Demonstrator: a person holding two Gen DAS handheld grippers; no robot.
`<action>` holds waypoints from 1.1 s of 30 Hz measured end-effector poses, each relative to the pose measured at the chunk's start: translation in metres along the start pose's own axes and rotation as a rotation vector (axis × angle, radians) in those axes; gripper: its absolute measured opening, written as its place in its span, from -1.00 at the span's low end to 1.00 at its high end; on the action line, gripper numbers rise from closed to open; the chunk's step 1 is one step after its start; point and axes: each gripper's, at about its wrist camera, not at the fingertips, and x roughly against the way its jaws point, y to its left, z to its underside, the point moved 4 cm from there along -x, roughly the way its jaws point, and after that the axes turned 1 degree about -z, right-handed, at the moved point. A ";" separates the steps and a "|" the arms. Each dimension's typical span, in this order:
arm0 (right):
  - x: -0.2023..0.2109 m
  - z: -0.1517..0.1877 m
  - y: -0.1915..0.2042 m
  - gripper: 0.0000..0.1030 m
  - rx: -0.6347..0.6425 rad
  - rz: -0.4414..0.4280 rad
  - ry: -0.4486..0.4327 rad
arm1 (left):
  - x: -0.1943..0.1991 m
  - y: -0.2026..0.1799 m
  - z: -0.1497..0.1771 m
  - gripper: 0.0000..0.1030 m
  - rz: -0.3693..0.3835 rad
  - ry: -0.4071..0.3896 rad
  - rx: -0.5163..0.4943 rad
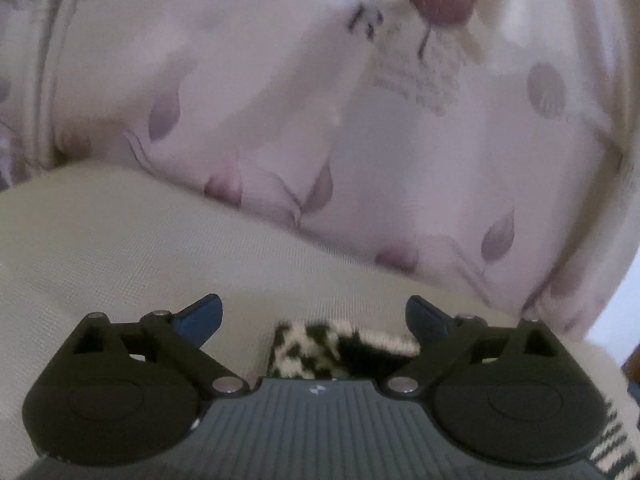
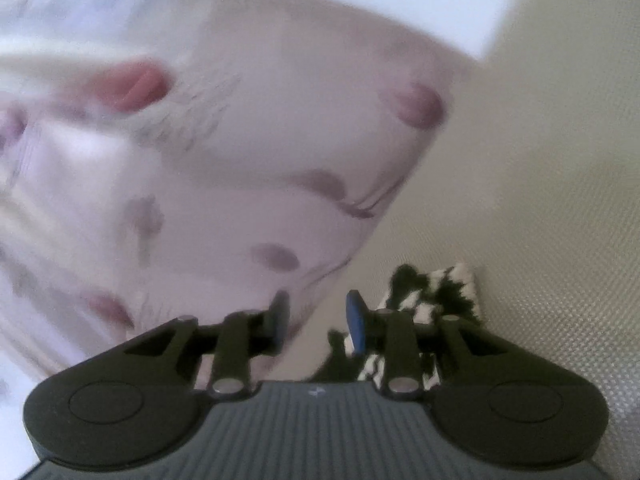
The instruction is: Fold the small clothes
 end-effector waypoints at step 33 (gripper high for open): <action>-0.016 0.113 0.043 -0.20 0.743 0.329 0.123 | -0.016 0.042 0.032 0.42 0.163 0.373 -0.107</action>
